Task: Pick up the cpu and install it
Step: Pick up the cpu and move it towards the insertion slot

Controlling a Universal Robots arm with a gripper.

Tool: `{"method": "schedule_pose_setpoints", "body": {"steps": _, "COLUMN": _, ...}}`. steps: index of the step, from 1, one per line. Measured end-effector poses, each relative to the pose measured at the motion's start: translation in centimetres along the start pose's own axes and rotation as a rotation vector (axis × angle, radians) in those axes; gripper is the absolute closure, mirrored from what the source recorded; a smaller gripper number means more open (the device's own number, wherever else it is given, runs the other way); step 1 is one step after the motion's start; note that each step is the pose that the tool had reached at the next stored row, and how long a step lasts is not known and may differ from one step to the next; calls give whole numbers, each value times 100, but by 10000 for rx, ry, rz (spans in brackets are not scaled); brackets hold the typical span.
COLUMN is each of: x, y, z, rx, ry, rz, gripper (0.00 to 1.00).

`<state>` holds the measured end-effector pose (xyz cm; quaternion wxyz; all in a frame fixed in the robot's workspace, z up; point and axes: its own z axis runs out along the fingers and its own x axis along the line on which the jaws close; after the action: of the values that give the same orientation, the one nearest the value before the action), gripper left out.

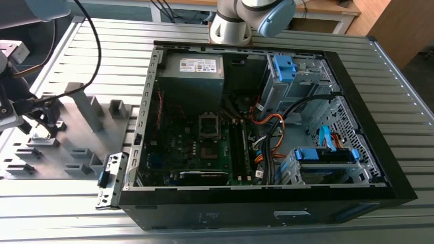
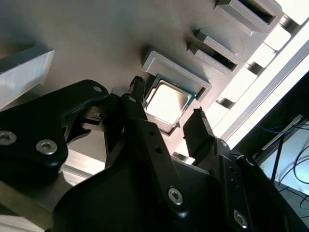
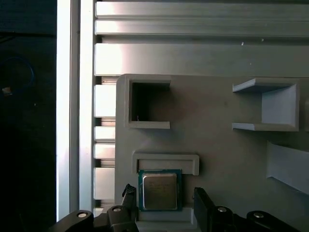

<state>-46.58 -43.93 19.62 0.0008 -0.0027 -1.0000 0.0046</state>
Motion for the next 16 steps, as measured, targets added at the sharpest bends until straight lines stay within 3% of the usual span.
{"method": "schedule_pose_setpoints", "body": {"steps": 5, "x": 0, "y": 10, "z": 26, "rx": 151, "ry": 2, "rz": 0, "gripper": 41}}
{"method": "schedule_pose_setpoints", "body": {"steps": 13, "x": 0, "y": 19, "z": 46, "rx": 206, "ry": -1, "rz": -1, "gripper": 41}}
{"method": "schedule_pose_setpoints", "body": {"steps": 16, "x": 0, "y": 19, "z": 48, "rx": 205, "ry": -39, "rz": 0, "gripper": 41}}
